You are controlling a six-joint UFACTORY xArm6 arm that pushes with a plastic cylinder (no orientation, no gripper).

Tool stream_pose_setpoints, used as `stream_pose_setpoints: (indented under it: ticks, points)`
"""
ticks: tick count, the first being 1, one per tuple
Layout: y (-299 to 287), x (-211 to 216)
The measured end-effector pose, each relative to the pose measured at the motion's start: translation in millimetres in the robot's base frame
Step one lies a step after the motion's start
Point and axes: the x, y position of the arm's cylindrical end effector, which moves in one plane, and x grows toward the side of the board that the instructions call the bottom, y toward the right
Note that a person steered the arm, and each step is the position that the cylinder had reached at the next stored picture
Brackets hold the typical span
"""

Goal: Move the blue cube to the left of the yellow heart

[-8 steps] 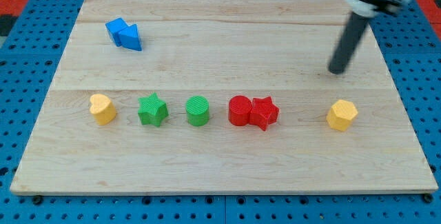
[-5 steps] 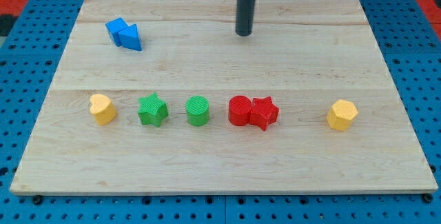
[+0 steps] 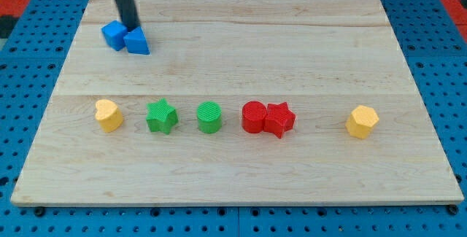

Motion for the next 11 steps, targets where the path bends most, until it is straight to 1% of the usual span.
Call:
stream_pose_setpoints:
  ticks: [1, 3, 4, 5, 6, 7, 10, 11]
  points:
    - [-24.1, 7.0]
    - [-34.6, 59.0]
    - [-36.2, 27.4]
    - [-62.5, 43.3]
    - [-79.9, 78.3]
    - [-75.6, 94.9]
    - [-43.3, 77.2]
    - [-30.2, 87.4]
